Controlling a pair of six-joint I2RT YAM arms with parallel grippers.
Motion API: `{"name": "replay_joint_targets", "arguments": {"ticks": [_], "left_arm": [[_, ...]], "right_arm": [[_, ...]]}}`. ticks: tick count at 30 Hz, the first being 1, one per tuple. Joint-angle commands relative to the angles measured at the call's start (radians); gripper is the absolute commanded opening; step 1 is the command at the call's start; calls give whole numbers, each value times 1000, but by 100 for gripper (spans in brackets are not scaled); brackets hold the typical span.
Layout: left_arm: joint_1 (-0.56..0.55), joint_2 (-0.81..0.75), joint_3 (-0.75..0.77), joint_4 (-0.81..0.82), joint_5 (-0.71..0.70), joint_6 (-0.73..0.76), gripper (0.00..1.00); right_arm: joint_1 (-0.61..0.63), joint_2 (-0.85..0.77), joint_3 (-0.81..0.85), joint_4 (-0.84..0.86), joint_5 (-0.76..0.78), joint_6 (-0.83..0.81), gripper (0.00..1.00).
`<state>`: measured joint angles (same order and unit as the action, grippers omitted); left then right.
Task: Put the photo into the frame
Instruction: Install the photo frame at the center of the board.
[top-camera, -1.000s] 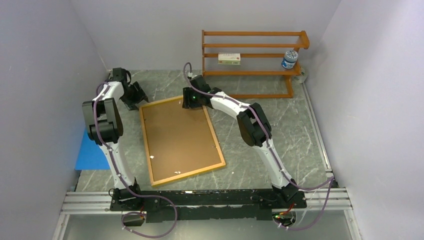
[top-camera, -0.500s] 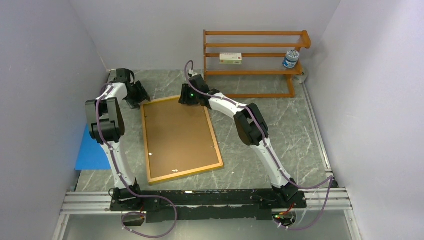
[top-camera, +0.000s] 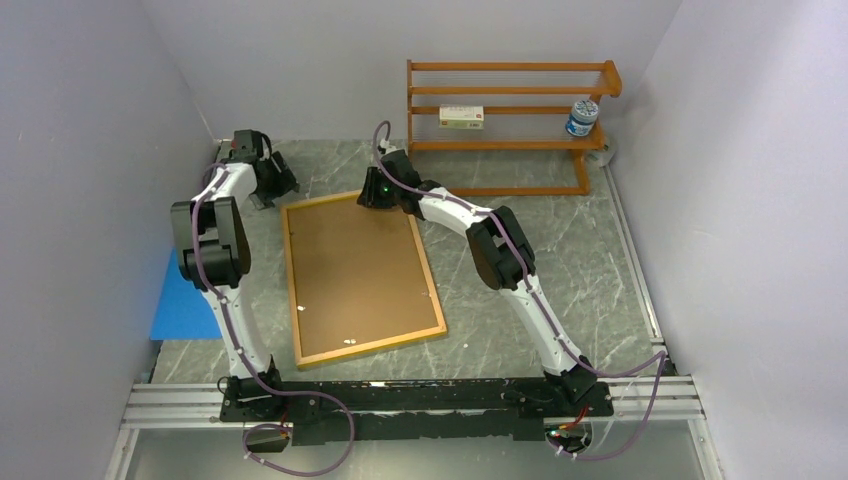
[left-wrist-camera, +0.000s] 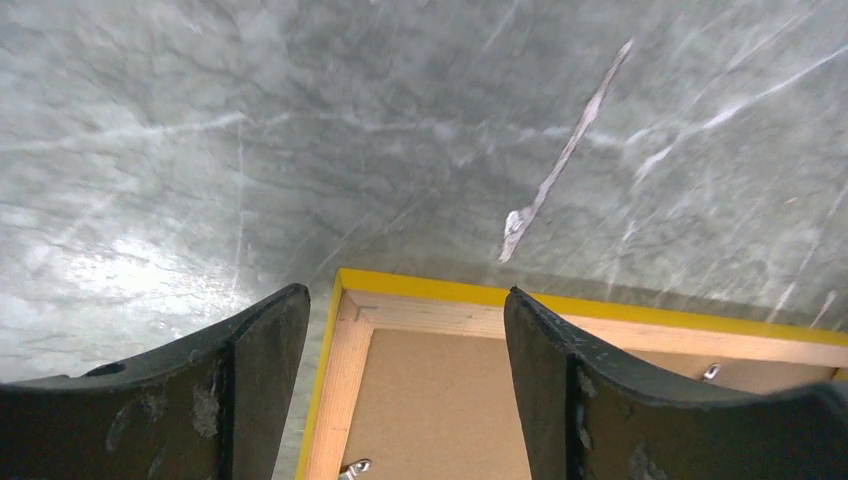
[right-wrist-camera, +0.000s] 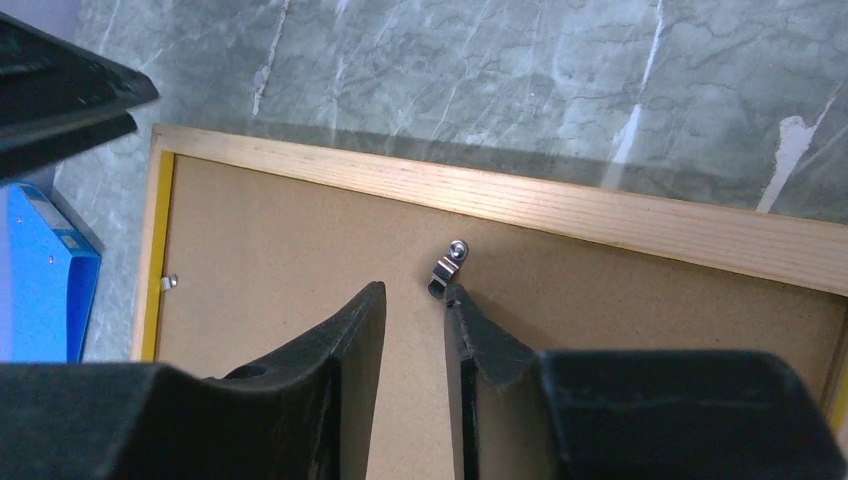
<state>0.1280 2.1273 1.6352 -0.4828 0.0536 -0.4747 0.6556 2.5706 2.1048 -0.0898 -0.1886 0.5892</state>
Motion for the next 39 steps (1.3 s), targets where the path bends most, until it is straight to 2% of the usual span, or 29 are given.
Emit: {"name": "replay_joint_targets", "arguments": {"ticks": [1,4,9,14,20,28,39], "left_arm": [[-10,-101,9,112,-83,11,76],[-10,-102,4,160,-45,21,78],[-14,17,102,155,237,47,74],[-21,131,150,136,379,19,71],[-23,163,129,124,438,17,70],[-24,158,84,110,448,28,69],[-24,158,95,84,418,31,69]], "right_arm": [[3,26,-33,15,-38,23,32],[3,37,-26,15,-40,32,30],[3,54,-27,26,-24,34,30],[3,65,-43,67,21,16,30],[3,99,-3,76,65,-17,31],[4,124,51,37,103,-3,32],[27,117,110,-115,322,10,34]]}}
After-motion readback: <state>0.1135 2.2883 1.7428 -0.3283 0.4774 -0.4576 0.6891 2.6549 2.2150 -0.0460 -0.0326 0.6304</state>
